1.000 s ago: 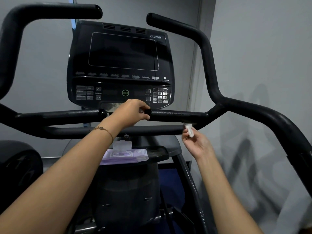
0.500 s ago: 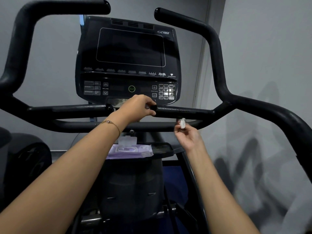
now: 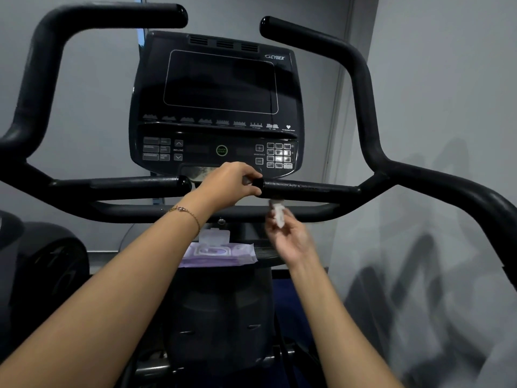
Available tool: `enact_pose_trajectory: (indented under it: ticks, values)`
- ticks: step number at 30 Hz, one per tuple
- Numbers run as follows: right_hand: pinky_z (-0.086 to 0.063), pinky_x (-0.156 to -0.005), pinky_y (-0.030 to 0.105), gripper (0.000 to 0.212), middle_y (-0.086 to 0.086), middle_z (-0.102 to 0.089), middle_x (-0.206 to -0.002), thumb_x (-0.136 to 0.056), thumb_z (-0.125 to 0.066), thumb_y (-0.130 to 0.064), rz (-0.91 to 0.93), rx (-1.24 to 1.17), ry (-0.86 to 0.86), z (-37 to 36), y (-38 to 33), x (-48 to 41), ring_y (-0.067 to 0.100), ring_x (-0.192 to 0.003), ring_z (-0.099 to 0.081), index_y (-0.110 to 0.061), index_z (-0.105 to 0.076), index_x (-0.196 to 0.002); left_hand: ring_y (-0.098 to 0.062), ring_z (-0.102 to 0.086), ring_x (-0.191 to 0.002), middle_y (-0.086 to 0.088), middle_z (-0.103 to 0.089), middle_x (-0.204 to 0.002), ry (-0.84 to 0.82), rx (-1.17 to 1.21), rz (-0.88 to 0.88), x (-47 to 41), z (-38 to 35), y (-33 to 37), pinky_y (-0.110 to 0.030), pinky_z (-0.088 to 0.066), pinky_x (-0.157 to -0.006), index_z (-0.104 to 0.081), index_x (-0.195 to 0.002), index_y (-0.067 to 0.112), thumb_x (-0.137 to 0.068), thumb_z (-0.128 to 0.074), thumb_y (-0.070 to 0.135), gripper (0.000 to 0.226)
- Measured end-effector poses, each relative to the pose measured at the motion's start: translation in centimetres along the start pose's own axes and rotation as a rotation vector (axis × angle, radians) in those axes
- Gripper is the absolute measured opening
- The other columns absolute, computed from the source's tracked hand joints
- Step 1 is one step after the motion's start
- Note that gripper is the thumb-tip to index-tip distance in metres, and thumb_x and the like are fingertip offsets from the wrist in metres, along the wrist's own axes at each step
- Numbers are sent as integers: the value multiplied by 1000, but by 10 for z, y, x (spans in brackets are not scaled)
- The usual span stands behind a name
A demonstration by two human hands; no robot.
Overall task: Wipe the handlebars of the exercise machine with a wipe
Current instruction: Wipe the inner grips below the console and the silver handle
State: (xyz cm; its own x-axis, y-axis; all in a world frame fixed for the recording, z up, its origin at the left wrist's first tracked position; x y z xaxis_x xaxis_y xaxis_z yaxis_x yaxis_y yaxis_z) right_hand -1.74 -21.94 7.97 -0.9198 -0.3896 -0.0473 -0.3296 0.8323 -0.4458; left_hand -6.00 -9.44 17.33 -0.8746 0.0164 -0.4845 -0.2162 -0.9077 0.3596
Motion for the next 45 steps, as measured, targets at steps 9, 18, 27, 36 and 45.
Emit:
enact_pose_trajectory:
  ticks: [9,18,27,36,45]
  values:
    - [-51,-52,17,22,13,-63,-79,-96,-37,1,-52,94,-33,-15,29,8,12,-56,-61,0,-58,-93,-8,-55,-95,1,-64,-112,1,21,-1,-1,0,-2,-30,-48,-89,-63,-119,22,-82,-70,26,38]
    - [-33,-77,-5,38,4,-37,-106,-94,-41,5,1044,989,526,24,-105,16,10,-88,-51,-1,-51,-129,-7,-52,-82,1,-64,-107,3,72,0,0,0,-1,-27,-47,-83,-62,-120,20,-83,-70,24,38]
    - [-41,-83,28,32,10,-44,-109,-95,-44,-13,1187,1615,280,-28,0,10,20,-99,-42,-6,-49,-126,-12,-60,-97,-1,-66,-112,22,142,4,-1,-4,-6,-29,-49,-89,-63,-119,17,-81,-71,22,39]
    - [-39,-73,18,17,-4,-44,-89,-94,-53,-30,1171,1651,530,26,-108,2,11,-78,-47,-14,-54,-90,-6,-55,-91,0,-66,-110,40,156,2,-1,-6,-8,-18,-40,-78,-63,-119,18,-82,-71,21,38]
    - [-39,-80,27,26,2,-43,-105,-98,-39,-12,1164,1847,155,-45,-3,7,5,-97,-39,-6,-50,-121,-8,-61,-90,3,-67,-98,56,218,-10,0,-7,-8,-21,-45,-79,-67,-111,14,-81,-71,15,30]
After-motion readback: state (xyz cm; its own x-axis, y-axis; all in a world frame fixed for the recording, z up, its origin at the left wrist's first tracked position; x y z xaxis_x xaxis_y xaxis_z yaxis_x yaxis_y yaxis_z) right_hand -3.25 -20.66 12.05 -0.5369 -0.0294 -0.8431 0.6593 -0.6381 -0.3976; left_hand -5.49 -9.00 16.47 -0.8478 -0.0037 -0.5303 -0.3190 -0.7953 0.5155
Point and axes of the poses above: each hand's wrist, its own x-axis away from the middle knuckle, its own z-axis out of the back of the hand, y = z × x, the point moved 2 cm from there along -x, towards the middle knuckle
